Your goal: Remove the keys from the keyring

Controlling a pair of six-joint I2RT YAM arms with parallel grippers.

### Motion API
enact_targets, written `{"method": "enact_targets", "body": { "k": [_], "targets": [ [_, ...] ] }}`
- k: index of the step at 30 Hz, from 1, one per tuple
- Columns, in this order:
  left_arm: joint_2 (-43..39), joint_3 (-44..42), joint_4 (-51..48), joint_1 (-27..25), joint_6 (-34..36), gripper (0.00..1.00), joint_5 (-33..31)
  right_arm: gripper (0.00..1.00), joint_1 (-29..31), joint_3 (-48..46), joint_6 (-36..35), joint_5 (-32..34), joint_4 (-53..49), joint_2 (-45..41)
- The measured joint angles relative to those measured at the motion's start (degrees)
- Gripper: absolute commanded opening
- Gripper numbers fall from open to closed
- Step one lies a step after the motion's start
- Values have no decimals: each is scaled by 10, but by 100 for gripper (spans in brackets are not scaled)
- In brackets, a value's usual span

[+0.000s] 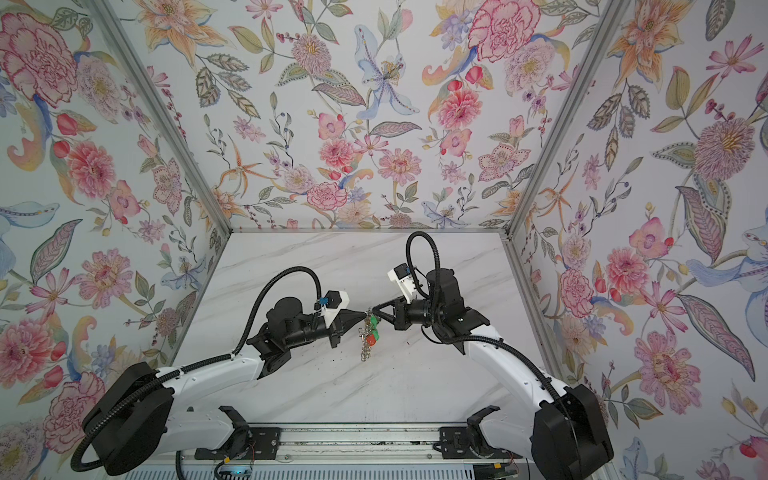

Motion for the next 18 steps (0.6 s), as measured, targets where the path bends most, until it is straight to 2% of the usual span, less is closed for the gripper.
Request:
{"method": "enact_targets", "body": {
  "k": [18],
  "targets": [
    [19, 26, -22, -2, 11, 0, -21, 0, 0, 30, 19, 33, -30, 7]
  ]
}}
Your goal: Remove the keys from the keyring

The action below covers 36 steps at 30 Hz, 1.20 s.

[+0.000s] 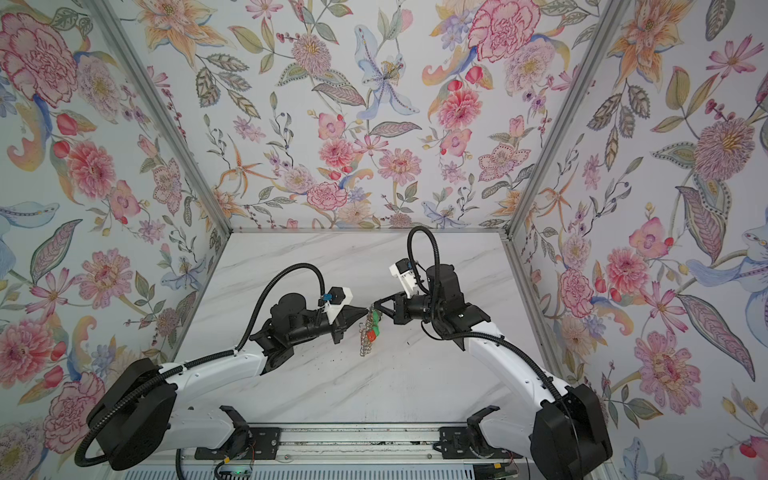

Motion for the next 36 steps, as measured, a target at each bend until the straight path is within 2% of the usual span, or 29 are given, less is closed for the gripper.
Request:
{"method": "enact_targets", "body": {
  "k": [10, 17, 24, 30, 36],
  "targets": [
    [17, 18, -20, 0, 3, 0, -15, 0, -2, 23, 0, 17, -23, 15],
    [47, 21, -101, 9, 6, 0, -81, 0, -23, 68, 0, 20, -18, 15],
    [48, 21, -127, 8, 10, 0, -93, 0, -23, 73, -20, 31, -35, 25],
    [43, 17, -127, 8, 21, 0, -84, 14, -16, 16, -44, 49, -33, 67],
    [38, 13, -107, 8, 25, 0, -59, 33, 30, -24, -52, 72, -39, 92]
  ]
}}
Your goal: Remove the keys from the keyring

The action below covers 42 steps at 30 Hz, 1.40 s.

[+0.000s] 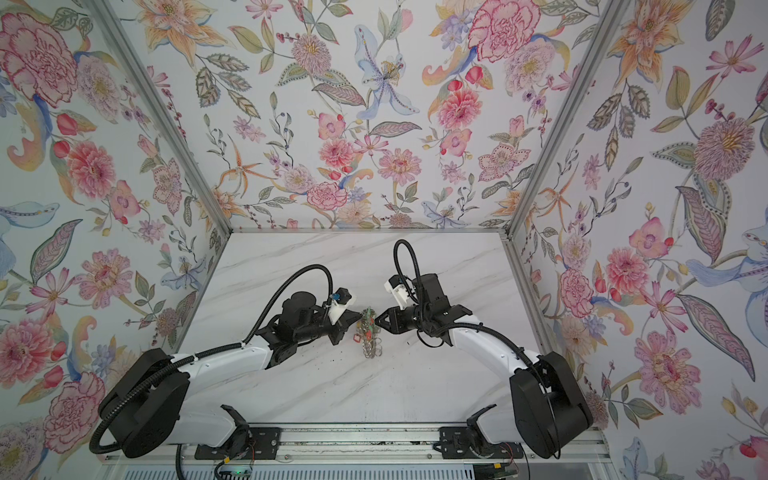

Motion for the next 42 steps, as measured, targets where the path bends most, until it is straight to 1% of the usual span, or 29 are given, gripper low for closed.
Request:
{"method": "enact_targets", "body": {
  "k": [4, 8, 13, 16, 23, 27, 29, 32, 35, 36, 39, 42],
  "targets": [
    [0, -5, 20, 0, 0, 0, 31, 39, 8, 0, -10, 7, 1, 0],
    [0, -5, 32, 3, 0, 0, 59, 42, 1, 0, -28, 17, -1, 0],
    [0, -6, 48, 4, 0, 0, 97, 46, -12, -16, -39, -1, 15, -3],
    [0, -6, 49, 7, 0, 0, 109, 47, -3, -21, -41, -21, 24, -5],
    [0, -6, 63, 9, -3, 0, 121, 49, 17, -22, -46, -44, 34, -9],
    [0, -6, 71, 10, -5, 0, 127, 48, 19, -23, -47, -44, 37, -12],
    [0, -6, 71, 10, -5, 0, 128, 46, 19, -26, -47, -44, 42, -12],
    [0, -6, 71, 10, -10, 0, 129, 29, 20, -30, -43, -44, 52, -12],
    [0, -11, 73, 10, -11, 0, 128, 23, 20, -30, -45, -44, 55, -12],
    [-1, -13, 73, 11, -11, 0, 128, 20, 20, -30, -47, -44, 55, -12],
    [-5, -17, 70, 11, -11, 0, 128, 16, 20, -30, -52, -43, 49, -16],
    [-12, -21, 71, 11, -11, 0, 128, 16, 15, -33, -56, -43, 42, -31]
  ]
}}
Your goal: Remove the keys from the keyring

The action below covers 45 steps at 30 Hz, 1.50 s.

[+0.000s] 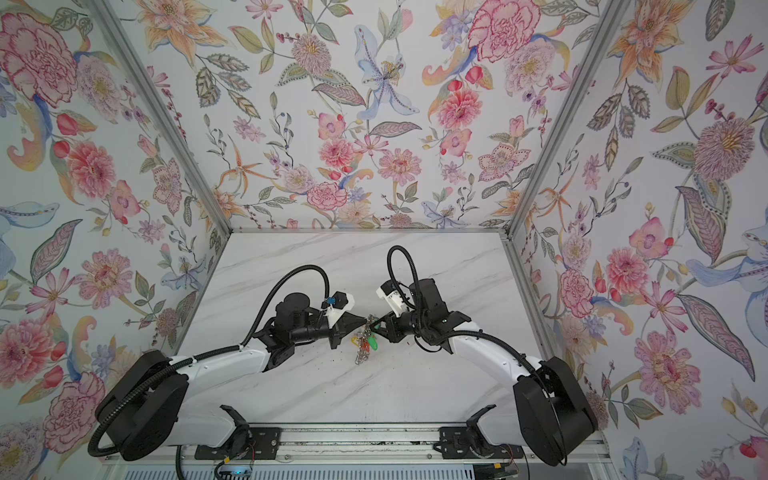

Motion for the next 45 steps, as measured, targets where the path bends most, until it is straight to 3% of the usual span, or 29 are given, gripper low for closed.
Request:
{"method": "enact_targets", "body": {
  "k": [12, 17, 23, 34, 45],
  "targets": [
    [-2, 0, 0, 0, 0, 0, -1, 1, -7, -4, -7, 6, -15, -21],
    [-2, -2, -3, 0, 0, 0, -2, 0, -6, -4, -11, 30, -23, -30],
    [-2, -2, -4, 0, 0, 0, -2, 0, 12, -3, -18, 90, -34, -56],
    [-2, -2, -4, 0, 0, 0, -6, 0, 97, 8, -43, 276, -66, -95],
    [0, 9, -4, -2, -2, 0, -7, 0, 150, 8, -70, 408, -66, -116]
  ]
}}
